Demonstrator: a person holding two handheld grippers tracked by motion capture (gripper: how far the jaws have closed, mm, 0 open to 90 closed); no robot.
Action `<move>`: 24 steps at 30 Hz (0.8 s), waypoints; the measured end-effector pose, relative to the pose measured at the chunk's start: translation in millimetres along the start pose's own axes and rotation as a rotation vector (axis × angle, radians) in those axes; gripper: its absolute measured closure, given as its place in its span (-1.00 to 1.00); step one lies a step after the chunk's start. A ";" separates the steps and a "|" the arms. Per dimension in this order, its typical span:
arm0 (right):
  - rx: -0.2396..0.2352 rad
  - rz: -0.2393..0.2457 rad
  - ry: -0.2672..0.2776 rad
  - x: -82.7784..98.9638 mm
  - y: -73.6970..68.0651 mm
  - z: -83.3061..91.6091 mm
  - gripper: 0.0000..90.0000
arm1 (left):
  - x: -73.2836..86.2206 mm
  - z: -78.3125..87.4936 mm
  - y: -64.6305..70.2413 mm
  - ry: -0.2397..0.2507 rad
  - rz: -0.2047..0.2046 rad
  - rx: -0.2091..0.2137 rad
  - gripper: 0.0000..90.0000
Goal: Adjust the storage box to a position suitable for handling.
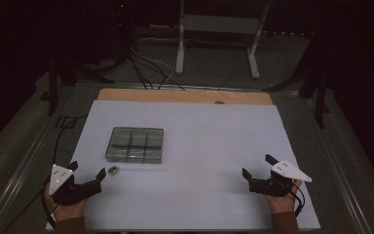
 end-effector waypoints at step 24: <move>0.024 0.000 0.014 -2.0 4.3 0.4 -1.00 | -32.2 -1.3 -2.5 0.069 -0.033 -0.013 -0.97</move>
Point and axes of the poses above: each handheld gripper's, and its own axes: z roughly backward along the jaws, x roughly out of its underside, y roughly to its right, the point moved 8 cm from there along -z, roughly forward along the jaws, and after that the axes turned 3 degrees about -x, right-handed, at the moved point
